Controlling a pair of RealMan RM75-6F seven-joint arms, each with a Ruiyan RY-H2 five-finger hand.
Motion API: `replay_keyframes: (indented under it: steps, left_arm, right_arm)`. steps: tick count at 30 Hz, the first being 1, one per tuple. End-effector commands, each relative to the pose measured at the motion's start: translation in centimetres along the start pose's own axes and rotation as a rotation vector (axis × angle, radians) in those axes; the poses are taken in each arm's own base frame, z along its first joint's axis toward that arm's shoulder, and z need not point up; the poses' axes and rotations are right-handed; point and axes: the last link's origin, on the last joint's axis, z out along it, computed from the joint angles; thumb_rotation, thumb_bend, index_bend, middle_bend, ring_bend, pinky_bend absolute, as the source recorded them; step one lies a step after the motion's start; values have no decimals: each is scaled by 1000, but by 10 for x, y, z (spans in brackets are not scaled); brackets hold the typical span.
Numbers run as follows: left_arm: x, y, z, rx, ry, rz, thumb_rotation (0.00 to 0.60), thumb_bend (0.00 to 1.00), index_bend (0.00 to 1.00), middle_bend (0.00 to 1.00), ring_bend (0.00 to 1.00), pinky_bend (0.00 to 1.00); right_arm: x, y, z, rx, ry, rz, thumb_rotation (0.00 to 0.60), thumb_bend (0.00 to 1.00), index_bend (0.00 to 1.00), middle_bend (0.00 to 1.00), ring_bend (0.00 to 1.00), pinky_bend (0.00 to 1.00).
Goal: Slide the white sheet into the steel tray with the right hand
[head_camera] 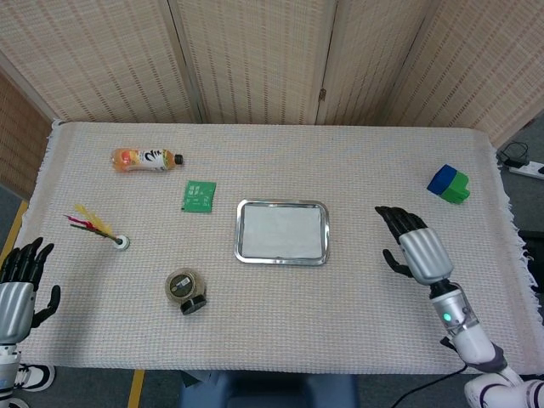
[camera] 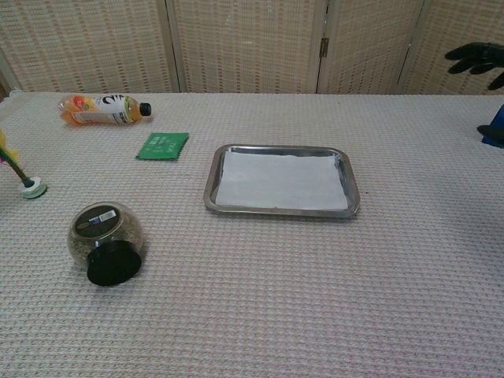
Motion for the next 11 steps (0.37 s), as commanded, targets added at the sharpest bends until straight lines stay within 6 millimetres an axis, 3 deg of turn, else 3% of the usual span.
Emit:
replay_keyframes:
  steps: [1,6,11]
  left_arm:
    - [-1,0,0,-3,-5,4,600,583,0,0,0,65]
    - [-4,2,-2,2,-47,23,600,583,0,0,0,39]
    - [-2,8,-6,-10,-55,46,600,582,0,0,0,20]
  right_arm:
    - [-7,27,-71,-70,21,-143,600,489,0,40,24,47]
    - [-13,41,-106,-162,-4,-171,600,489,0,0,0,0]
    - [-12,43,-110,-158,-6,-143,600,489,0,0,0,0]
